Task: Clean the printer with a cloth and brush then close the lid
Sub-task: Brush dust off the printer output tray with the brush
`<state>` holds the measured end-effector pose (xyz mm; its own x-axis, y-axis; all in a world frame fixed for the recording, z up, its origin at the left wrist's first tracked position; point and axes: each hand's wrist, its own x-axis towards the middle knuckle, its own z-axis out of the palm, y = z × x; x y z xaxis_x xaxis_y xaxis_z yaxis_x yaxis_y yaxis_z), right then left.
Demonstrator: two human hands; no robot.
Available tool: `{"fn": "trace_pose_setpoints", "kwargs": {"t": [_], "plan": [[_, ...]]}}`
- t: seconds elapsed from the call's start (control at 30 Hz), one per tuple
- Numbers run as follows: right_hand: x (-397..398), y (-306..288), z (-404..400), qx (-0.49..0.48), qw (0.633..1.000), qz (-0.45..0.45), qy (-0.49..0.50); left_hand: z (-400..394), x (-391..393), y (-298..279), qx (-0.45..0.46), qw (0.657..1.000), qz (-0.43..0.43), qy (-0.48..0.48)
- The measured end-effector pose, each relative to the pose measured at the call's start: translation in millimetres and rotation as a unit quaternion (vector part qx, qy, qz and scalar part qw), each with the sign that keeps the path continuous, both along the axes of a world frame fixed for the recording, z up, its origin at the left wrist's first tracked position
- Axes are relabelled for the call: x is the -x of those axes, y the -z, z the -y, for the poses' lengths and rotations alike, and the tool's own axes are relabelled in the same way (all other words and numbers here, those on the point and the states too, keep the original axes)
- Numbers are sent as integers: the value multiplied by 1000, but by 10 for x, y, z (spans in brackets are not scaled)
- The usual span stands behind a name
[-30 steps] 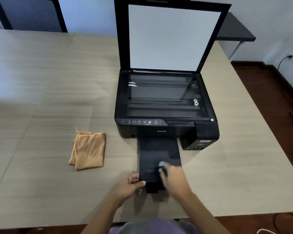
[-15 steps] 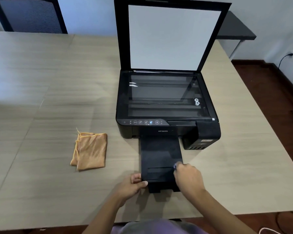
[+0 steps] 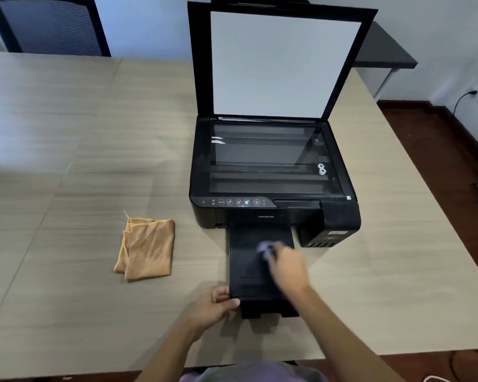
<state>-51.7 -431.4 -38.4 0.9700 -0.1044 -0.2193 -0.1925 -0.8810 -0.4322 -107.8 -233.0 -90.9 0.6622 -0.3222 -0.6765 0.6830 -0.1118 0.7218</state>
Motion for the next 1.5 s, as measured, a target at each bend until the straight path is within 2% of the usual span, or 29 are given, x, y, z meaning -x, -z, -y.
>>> {"fn": "trace_pose_setpoints", "kwargs": {"t": [0.03, 0.07, 0.1, 0.17, 0.2, 0.23, 0.27, 0.33, 0.37, 0.5, 0.6, 0.63, 0.73, 0.77, 0.8, 0.83, 0.9, 0.93, 0.97, 1.0, 1.03, 1.1, 1.13, 1.17, 1.23, 1.27, 1.3, 1.4, 1.5], "plan": [[-104, 0, 217, 20, 996, 17, 90, 3, 7, -16, -5, 1000, -1, -1], [-161, 38, 327, 32, 990, 33, 136, 0, 12, -5, -12, 1000, -1, -1], [-180, 27, 300, 22, 991, 51, 123, -1, 13, -8, -13, 1000, 2, -4], [-110, 17, -131, -38, 995, 39, -78, 13, 9, -13, -9, 1000, 10, -11], [-52, 93, -326, -47, 983, 2, -177, 16, 7, -5, -13, 1000, 15, -14], [-22, 98, -454, -52, 972, -11, -230, 22, 0, -24, -21, 1000, 16, -15], [-101, 98, -483, -51, 975, -5, -214, 18, -11, -34, -25, 1000, 9, -14], [-344, 141, -326, -15, 995, 42, -87, 12, -18, -54, -20, 1000, -9, -8], [-410, 161, -242, 4, 997, 49, -63, 0, -11, -55, -21, 1000, -12, -6], [-371, 18, -481, 25, 961, 2, -276, 5, -11, -30, -29, 999, -24, -26], [-594, 42, -486, 37, 981, 16, -191, 24, -14, -38, -45, 998, -28, -19], [-586, 67, -478, 39, 979, 9, -199, 19, -11, -27, -48, 998, -26, -19], [-200, 57, -515, 25, 933, -38, -358, 3, 0, -27, -39, 999, 1, -14], [-105, 66, -459, 24, 924, -43, -380, 9, 0, -18, -36, 999, 3, -14], [-103, 58, -359, 34, 933, -29, -357, 18, 0, -17, -34, 999, -5, -15], [-180, 61, -245, 54, 956, -12, -289, 22, 2, -21, -34, 999, -14, -16], [-410, 53, 105, 68, 996, 23, -61, 24, 2, -14, -34, 999, -18, -8], [-435, 50, 240, 60, 998, 28, 21, 25, 11, -19, -33, 999, -19, -4], [-388, 37, 279, 49, 998, 26, 42, 25, 13, -19, -32, 999, -17, -6], [-308, 27, 227, 40, 999, 15, 1, 22, 6, -11, -33, 999, -13, -6], [-175, 13, 86, 23, 996, -4, -90, 16, -2, 5, -36, 999, -11, -6], [103, 40, -137, -2, 959, -66, -276, 12, -19, 20, -44, 999, -8, -2], [125, 15, -139, -2, 952, -78, -296, 10, -27, 25, -43, 999, -7, 2], [42, -7, -79, 12, 964, -61, -259, 11, -30, 25, -37, 999, -7, 2], [-236, -48, 205, 47, 996, -6, -78, 22, -32, 3, -29, 1000, -12, 0], [-315, -57, 347, 55, 998, 6, -18, 27, -26, -7, -27, 1000, -13, 1], [-321, -89, 423, 64, 998, -1, -12, 26, -24, -12, -26, 1000, -11, 2], [10, -173, 388, 74, 984, -84, -140, 24, -38, -20, -32, 999, -9, 6], [210, -223, 554, 42, 983, -136, -119, 25, -37, -11, -37, 999, -6, 12]]}}
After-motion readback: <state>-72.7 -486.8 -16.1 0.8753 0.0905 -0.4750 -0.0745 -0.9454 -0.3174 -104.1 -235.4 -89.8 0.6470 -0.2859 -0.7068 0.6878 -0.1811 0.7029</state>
